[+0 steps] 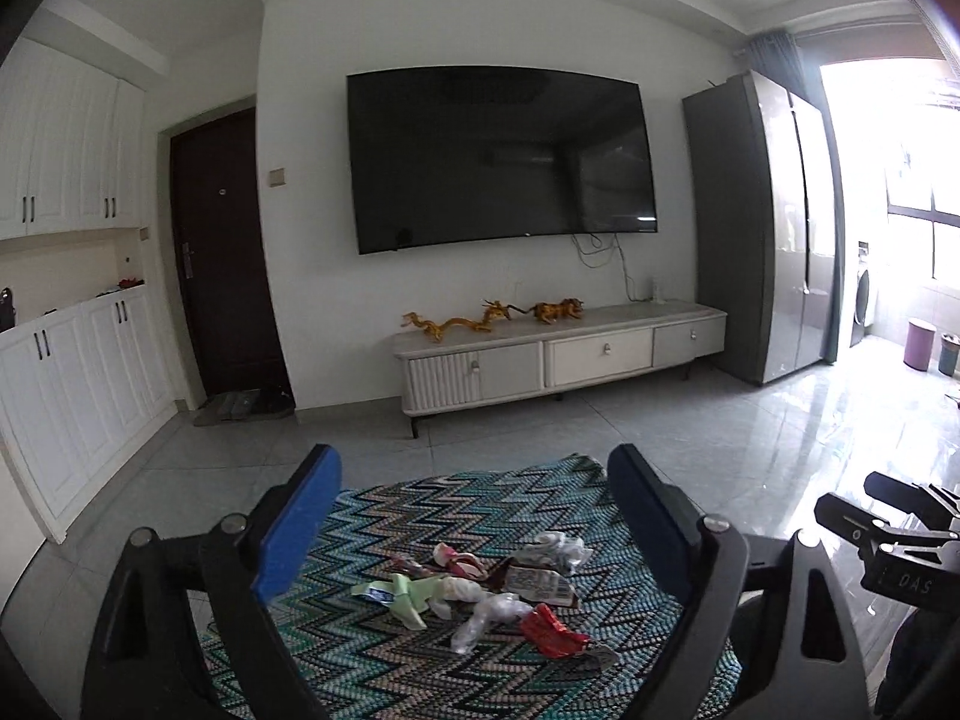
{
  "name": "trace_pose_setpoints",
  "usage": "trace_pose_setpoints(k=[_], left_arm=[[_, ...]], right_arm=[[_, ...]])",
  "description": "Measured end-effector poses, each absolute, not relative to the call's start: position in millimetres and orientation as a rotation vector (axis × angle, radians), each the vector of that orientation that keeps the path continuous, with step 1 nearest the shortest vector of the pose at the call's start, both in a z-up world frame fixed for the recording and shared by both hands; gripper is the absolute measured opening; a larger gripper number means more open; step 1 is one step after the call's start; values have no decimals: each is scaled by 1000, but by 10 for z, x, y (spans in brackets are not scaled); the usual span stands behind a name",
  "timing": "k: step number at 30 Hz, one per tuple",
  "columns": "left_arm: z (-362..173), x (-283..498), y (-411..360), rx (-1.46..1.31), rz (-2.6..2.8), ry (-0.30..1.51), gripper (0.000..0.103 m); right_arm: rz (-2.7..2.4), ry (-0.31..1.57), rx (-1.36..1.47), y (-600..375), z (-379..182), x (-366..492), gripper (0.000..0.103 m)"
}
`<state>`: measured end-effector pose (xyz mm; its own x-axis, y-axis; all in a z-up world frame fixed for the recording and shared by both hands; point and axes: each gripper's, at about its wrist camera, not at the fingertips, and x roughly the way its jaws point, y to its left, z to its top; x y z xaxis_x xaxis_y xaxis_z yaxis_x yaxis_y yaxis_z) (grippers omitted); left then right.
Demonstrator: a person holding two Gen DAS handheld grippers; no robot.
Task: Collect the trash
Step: 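Return both tools to the remaining trash on the rug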
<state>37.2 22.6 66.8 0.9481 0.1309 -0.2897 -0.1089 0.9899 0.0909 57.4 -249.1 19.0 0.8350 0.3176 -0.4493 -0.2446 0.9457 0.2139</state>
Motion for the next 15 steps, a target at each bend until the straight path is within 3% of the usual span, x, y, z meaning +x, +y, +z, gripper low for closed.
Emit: trace_pose_setpoints(k=[15], left_arm=[[779, 178, 698, 34, 230, 244, 94]], right_arm=[[342, 482, 123, -2212, 193, 509, 86]])
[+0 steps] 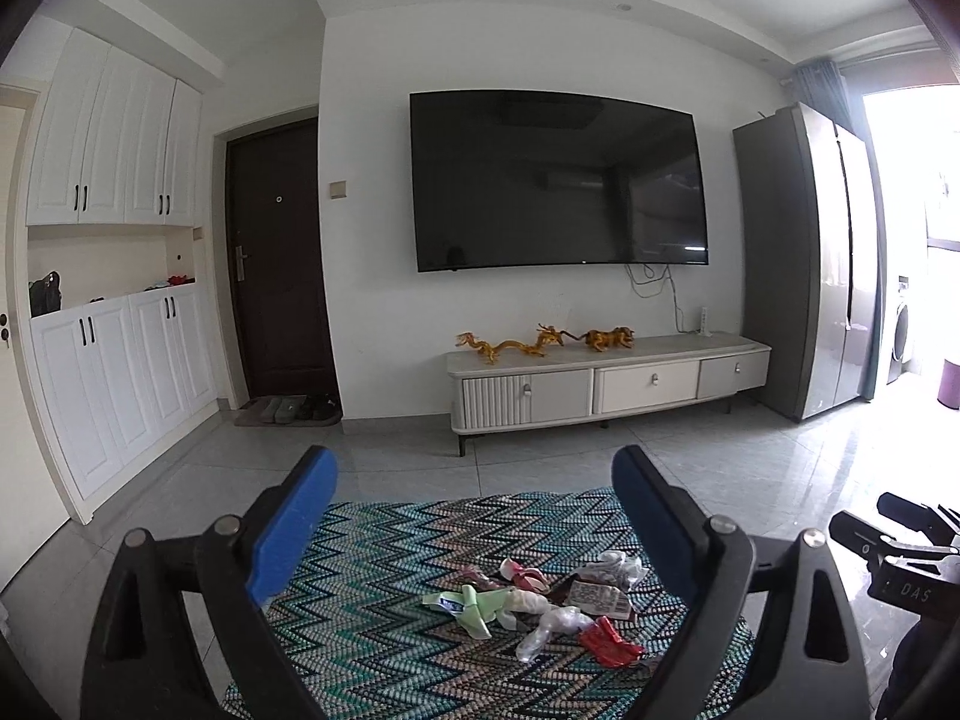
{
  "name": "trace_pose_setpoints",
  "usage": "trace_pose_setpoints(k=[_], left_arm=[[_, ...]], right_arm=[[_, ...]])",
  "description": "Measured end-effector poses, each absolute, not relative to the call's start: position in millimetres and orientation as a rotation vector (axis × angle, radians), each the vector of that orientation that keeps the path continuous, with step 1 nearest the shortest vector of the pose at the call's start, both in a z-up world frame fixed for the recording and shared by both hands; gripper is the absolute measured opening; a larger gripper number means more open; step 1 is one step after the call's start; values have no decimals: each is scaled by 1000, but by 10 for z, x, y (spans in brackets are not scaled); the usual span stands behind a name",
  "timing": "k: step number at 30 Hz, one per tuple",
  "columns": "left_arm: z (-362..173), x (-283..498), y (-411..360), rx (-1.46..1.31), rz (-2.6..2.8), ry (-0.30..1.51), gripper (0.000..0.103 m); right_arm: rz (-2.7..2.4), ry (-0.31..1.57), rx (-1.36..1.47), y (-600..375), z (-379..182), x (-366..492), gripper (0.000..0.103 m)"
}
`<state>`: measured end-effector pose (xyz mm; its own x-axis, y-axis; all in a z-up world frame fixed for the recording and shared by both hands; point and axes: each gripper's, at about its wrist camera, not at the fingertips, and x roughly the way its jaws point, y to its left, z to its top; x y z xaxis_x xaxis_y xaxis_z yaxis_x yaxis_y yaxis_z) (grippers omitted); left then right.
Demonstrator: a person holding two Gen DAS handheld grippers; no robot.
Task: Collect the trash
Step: 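Return both tools to the remaining trash on the rug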
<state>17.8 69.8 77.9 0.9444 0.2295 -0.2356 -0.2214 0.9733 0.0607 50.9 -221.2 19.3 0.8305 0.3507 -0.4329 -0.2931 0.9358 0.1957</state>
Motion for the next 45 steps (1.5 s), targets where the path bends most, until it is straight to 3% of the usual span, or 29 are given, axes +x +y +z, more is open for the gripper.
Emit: trace_pose_setpoints(k=[24, 45], left_arm=[[464, 459, 1344, -33, 312, 330, 94], [-677, 1410, 1749, -164, 272, 623, 93]], right_arm=[[360, 486, 86, -2068, 144, 688, 86], [361, 626, 68, -1901, -422, 1364, 86]])
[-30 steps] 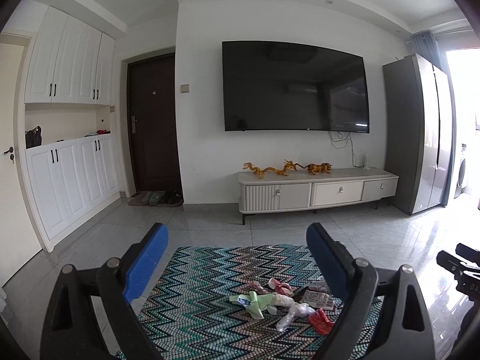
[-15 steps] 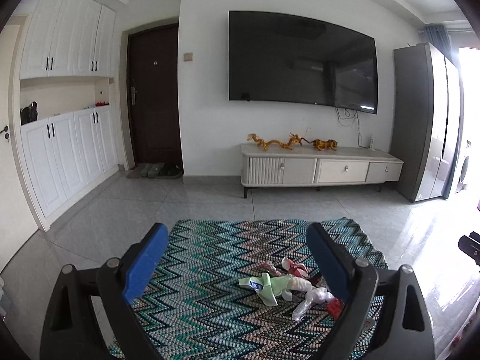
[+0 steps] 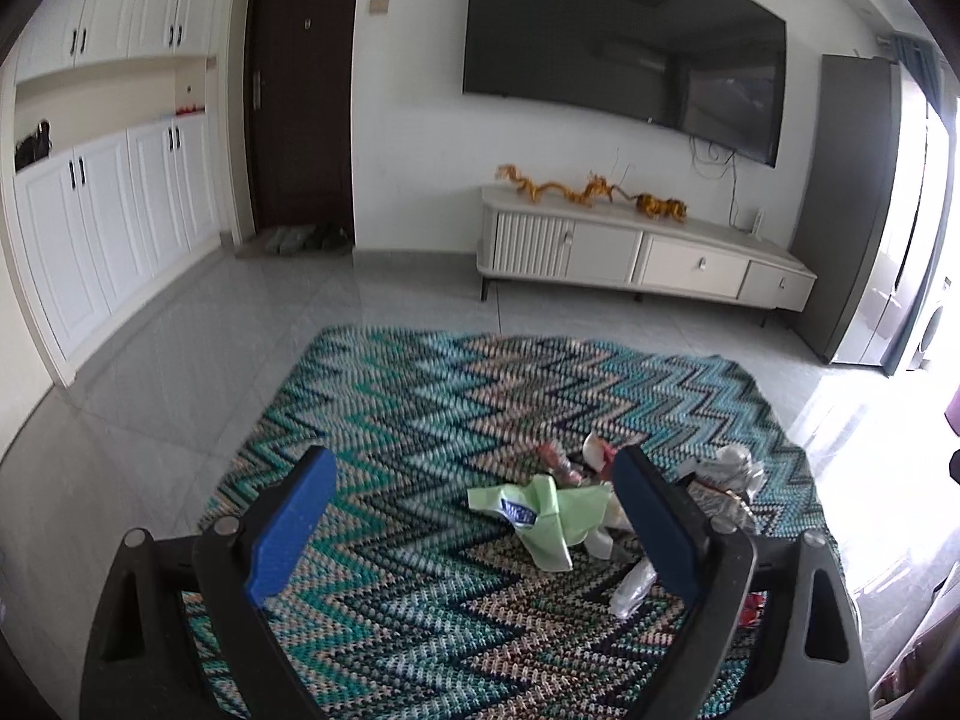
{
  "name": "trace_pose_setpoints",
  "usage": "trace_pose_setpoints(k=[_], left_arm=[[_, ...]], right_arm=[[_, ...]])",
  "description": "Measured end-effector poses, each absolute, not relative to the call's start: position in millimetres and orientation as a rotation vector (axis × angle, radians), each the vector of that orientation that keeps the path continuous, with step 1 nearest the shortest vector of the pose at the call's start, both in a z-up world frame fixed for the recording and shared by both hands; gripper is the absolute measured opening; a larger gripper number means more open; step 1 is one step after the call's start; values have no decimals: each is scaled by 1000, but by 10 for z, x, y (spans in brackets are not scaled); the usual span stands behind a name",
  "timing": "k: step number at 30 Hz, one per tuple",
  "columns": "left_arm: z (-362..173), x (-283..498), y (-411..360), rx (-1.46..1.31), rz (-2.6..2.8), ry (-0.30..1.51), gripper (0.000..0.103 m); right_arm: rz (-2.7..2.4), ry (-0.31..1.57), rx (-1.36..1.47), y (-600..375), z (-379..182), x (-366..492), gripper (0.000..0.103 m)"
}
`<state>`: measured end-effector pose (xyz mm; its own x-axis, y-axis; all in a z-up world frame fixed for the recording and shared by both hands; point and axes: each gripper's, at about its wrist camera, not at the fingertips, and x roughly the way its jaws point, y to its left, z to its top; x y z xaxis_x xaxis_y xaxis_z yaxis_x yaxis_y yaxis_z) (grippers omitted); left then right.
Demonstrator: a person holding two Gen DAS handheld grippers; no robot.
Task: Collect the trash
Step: 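Grasp the green wrapper with the left tool while the right tool grasps the white plastic bag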
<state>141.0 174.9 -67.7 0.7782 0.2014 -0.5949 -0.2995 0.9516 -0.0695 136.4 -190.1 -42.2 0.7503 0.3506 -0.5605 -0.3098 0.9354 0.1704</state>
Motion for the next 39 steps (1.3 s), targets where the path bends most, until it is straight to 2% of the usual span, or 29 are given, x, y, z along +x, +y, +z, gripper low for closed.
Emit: trace_pose_setpoints(k=[17, 19, 25, 26, 27, 28, 29, 30, 31, 34, 39], left_arm=[[-1752, 2327, 1987, -417, 163, 884, 93], [-1820, 2352, 1992, -425, 159, 894, 89], [-1916, 2404, 2045, -467, 113, 893, 59], [-1917, 2397, 2046, -471, 103, 891, 57], [-1918, 2386, 2051, -478, 93, 886, 49], [-1919, 2373, 2056, -486, 82, 883, 39], [-1919, 2360, 2066, -495, 74, 882, 36], [-1909, 2336, 2073, -501, 69, 876, 32], [-1894, 2297, 2082, -501, 69, 870, 31], [-1837, 2187, 2119, -517, 58, 847, 27], [-1669, 1986, 2170, -514, 56, 798, 26]], right_arm=[[489, 781, 21, -1337, -1094, 2023, 83], [488, 793, 27, -1264, -1160, 2164, 82], [524, 859, 54, -1035, -1478, 2597, 78], [533, 873, 64, -1004, -1526, 2643, 78], [541, 887, 71, -968, -1581, 2687, 77], [552, 900, 72, -931, -1631, 2720, 75], [561, 914, 73, -900, -1678, 2744, 72], [574, 938, 77, -865, -1743, 2778, 65], [585, 959, 81, -847, -1791, 2792, 60], [605, 962, 83, -844, -1810, 2761, 51], [590, 925, 101, -978, -1697, 2634, 46]])
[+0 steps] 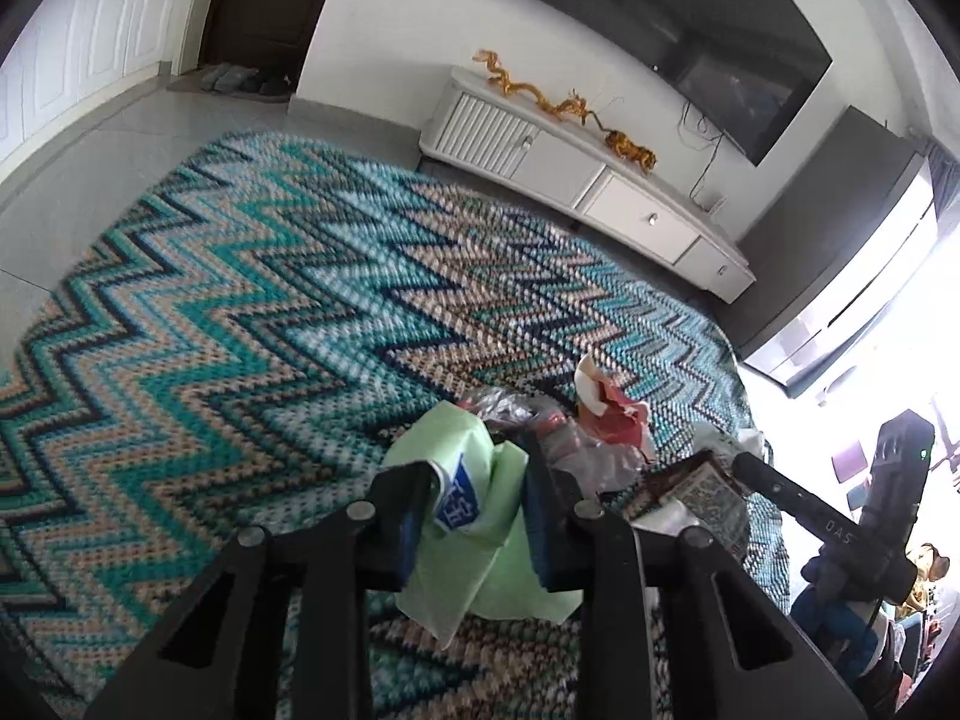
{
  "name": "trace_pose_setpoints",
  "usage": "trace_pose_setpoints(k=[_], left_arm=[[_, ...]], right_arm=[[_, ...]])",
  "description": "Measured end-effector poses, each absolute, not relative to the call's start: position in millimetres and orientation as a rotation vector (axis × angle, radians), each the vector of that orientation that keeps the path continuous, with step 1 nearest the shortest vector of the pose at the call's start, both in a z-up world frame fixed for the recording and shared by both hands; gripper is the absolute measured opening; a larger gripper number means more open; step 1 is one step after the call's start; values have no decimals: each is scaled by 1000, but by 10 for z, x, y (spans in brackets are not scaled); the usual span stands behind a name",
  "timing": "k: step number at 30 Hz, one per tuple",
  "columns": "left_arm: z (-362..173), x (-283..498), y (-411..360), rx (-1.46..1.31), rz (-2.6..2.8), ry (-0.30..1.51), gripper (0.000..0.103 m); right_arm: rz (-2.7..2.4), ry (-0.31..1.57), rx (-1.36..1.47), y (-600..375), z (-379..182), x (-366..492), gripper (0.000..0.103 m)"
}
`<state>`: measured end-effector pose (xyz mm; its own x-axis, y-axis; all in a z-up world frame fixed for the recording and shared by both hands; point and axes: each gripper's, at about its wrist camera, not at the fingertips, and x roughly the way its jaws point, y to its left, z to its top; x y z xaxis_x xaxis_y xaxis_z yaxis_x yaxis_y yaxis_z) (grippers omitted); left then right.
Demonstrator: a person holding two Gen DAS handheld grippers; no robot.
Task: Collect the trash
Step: 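Grasp the green wrapper with the left tool while the right tool grasps the white plastic bag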
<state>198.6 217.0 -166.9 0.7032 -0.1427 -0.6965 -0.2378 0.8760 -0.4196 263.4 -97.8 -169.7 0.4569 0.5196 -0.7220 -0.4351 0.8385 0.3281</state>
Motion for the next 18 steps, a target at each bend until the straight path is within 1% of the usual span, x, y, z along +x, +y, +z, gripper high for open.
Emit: trace_pose_setpoints(k=[9, 18], left_arm=[[-1244, 1595, 2241, -499, 80, 702, 26], [-607, 1138, 1903, -405, 30, 583, 26]], right_arm=[[543, 807, 153, -1358, -1222, 2190, 45], [545, 656, 172, -1670, -560, 1399, 45]])
